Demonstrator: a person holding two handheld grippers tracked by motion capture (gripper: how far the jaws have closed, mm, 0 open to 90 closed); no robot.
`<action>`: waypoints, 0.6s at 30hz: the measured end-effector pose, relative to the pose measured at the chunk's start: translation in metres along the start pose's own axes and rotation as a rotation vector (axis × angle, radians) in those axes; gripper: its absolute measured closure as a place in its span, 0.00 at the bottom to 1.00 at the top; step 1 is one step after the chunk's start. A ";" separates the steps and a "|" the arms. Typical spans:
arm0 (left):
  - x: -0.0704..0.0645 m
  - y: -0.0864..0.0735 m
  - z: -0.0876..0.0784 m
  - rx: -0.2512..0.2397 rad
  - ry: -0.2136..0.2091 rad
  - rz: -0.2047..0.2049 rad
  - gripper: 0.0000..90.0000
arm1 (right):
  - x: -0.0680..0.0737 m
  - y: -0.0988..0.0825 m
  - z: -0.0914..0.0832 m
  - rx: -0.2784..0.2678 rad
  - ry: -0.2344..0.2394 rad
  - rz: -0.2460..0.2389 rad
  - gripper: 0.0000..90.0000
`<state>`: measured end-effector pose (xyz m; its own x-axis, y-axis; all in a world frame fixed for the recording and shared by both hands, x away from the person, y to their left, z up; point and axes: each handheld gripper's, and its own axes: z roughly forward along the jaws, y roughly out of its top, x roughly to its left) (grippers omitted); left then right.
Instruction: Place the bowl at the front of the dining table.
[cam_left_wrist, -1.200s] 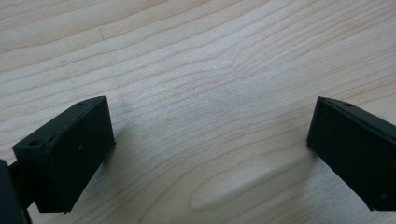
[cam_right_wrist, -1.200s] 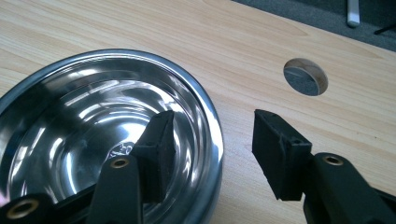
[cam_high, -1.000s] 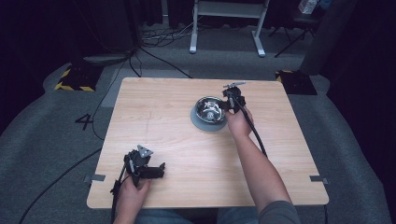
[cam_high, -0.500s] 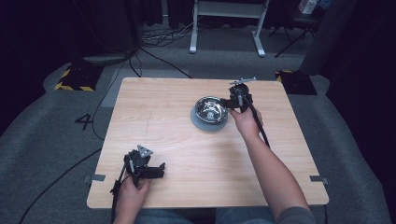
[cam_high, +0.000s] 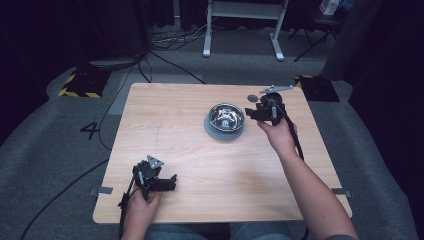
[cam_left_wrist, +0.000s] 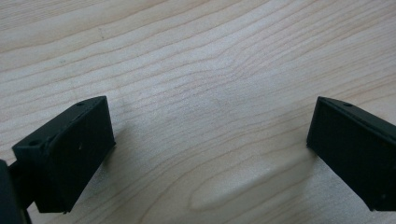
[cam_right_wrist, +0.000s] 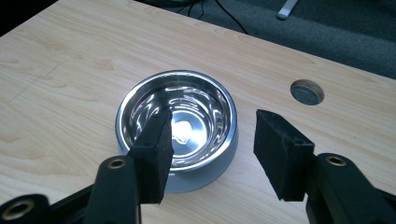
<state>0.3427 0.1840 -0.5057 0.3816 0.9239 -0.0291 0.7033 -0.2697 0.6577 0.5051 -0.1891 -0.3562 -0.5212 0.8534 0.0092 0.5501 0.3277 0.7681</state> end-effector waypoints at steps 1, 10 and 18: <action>0.000 0.000 0.000 0.000 0.000 0.000 0.01 | 0.000 0.000 0.000 0.000 0.000 0.000 0.52; 0.000 0.000 0.000 -0.003 -0.001 -0.001 0.01 | -0.003 -0.014 -0.029 -0.003 0.024 -0.015 0.52; 0.000 0.000 0.000 -0.002 -0.002 0.001 0.01 | -0.012 -0.040 -0.051 -0.010 0.029 -0.016 0.50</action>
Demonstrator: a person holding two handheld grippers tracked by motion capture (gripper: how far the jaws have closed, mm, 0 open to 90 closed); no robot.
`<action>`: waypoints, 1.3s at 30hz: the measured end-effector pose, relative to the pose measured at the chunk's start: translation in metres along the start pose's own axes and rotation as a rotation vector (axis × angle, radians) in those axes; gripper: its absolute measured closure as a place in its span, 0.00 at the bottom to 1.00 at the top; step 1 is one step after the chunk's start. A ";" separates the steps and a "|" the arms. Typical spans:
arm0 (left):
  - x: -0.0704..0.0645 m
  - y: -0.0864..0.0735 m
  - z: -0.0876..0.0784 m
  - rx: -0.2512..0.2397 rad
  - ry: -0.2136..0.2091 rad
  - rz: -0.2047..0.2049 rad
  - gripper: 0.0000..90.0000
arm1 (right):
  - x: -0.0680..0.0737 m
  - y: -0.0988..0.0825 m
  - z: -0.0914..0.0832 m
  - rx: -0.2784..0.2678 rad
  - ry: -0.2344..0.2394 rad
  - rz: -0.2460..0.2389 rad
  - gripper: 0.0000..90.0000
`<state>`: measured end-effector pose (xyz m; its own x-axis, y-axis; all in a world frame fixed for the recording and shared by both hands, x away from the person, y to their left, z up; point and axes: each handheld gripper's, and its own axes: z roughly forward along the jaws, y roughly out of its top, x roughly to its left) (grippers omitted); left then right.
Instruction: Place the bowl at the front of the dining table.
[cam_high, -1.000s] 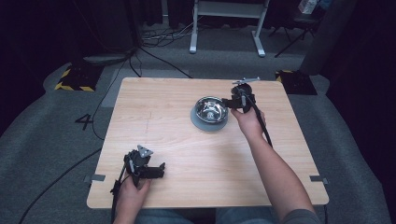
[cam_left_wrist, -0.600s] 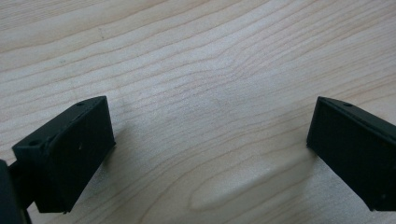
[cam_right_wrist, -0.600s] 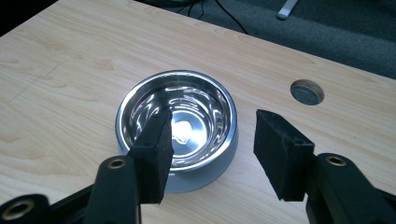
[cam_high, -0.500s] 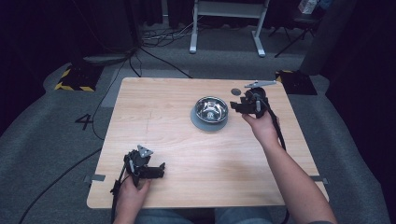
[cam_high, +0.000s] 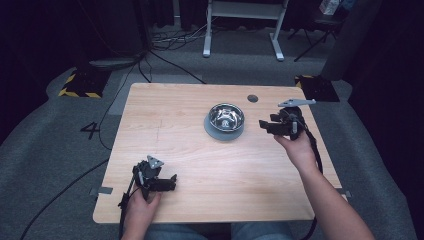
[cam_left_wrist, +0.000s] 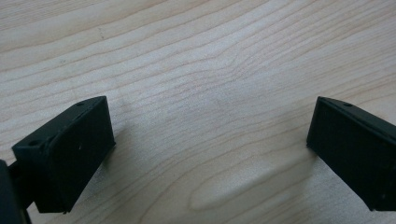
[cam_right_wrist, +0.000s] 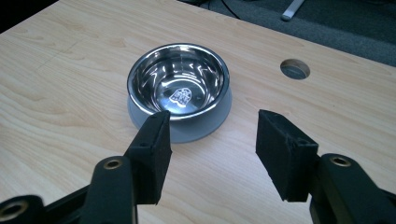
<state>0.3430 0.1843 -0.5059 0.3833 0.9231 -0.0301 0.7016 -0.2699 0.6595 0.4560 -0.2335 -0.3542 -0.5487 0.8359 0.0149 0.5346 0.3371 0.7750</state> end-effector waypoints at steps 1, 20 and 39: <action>0.000 0.000 0.000 0.000 0.000 0.000 0.01 | 0.000 0.000 0.000 0.000 0.000 0.000 0.50; 0.000 0.000 0.000 0.003 -0.004 0.003 0.00 | -0.025 -0.061 -0.044 -0.009 0.052 0.006 0.50; 0.000 0.000 0.000 0.003 -0.004 0.003 0.00 | -0.027 -0.132 -0.044 0.002 0.087 0.034 0.49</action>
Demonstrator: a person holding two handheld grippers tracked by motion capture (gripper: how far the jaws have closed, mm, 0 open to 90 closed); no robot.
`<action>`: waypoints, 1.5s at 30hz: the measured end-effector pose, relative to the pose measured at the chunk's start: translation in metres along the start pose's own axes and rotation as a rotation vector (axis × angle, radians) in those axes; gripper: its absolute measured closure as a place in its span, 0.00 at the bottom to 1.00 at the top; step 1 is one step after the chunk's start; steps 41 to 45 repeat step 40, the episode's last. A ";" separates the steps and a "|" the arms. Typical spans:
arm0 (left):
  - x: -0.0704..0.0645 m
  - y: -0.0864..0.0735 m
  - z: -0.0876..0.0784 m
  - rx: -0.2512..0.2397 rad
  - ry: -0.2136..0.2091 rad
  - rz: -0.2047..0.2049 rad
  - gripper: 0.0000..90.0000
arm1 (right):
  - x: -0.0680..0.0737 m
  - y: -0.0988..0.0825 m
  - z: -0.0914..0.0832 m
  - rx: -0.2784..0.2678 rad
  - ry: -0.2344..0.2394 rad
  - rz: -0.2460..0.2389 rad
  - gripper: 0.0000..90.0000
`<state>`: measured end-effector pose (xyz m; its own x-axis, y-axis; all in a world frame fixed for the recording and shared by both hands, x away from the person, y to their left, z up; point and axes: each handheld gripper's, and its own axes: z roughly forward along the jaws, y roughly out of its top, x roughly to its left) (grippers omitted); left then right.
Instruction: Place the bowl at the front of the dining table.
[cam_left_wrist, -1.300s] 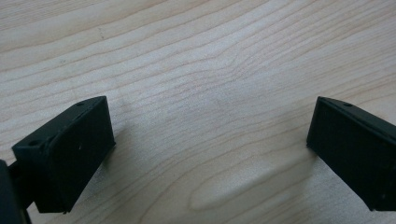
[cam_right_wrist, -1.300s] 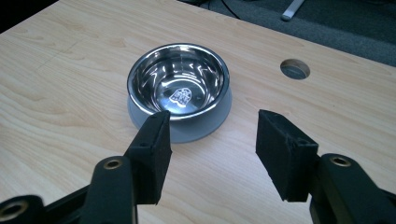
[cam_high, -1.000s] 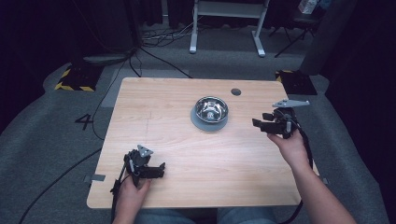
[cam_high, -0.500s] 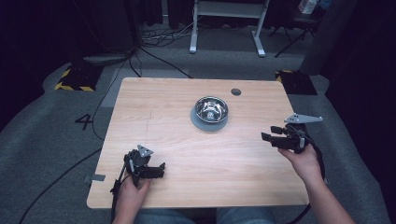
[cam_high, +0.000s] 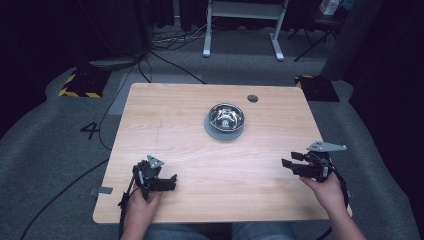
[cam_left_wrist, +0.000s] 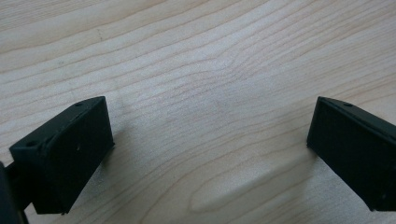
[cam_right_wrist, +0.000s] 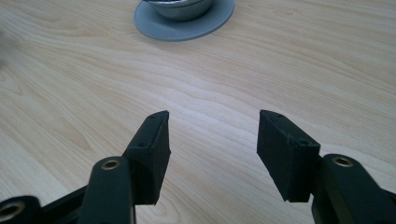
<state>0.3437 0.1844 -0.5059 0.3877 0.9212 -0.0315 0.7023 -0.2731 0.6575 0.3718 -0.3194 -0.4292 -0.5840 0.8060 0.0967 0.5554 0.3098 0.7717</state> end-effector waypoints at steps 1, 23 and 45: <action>0.000 0.000 0.000 0.000 0.000 0.000 0.00 | 0.000 -0.003 0.000 -0.009 -0.006 -0.008 0.49; 0.000 0.000 0.000 0.001 0.001 0.000 0.00 | 0.021 -0.060 0.041 0.056 -0.076 -0.015 0.47; 0.000 0.000 0.000 0.000 0.001 0.000 0.00 | 0.023 -0.058 0.053 0.059 -0.139 -0.023 0.16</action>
